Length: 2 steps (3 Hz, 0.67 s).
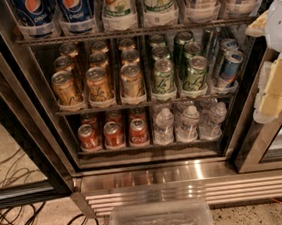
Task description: Pick water bottle from bottom shelf of fridge
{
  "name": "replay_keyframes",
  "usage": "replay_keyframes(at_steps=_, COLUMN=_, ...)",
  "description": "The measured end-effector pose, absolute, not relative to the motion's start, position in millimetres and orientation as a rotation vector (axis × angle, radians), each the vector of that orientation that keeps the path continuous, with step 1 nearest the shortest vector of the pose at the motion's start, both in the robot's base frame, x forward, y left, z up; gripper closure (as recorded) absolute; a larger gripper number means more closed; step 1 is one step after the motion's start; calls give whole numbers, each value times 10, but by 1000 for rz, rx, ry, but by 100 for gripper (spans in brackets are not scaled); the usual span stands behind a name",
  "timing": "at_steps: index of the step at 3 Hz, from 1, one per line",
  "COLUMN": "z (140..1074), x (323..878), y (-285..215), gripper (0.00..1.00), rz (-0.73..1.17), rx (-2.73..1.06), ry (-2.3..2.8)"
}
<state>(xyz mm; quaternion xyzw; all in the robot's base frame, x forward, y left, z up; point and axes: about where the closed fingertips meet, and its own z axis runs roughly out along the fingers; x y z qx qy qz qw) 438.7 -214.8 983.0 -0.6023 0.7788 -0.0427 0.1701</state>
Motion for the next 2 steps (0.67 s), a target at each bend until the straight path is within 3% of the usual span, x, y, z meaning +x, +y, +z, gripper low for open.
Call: replay_keyframes(at_steps=2, z=9722, x=4309, y=-2077, gripper=0, rz=-13, rx=-1683, ry=2212)
